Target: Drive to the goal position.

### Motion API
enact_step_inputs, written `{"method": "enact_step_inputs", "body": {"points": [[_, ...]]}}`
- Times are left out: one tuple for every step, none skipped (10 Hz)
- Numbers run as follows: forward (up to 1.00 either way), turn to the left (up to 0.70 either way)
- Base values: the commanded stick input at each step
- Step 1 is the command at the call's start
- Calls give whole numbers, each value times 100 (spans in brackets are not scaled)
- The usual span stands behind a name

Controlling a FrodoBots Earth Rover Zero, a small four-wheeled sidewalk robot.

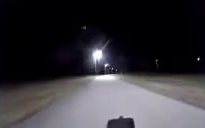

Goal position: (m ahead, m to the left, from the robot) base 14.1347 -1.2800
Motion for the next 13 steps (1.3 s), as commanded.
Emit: {"method": "enact_step_inputs", "body": {"points": [[100,0],[100,0],[100,0],[100,0],[100,0],[100,0],[100,0],[100,0],[100,0],[100,0],[100,0],[100,0],[100,0]]}}
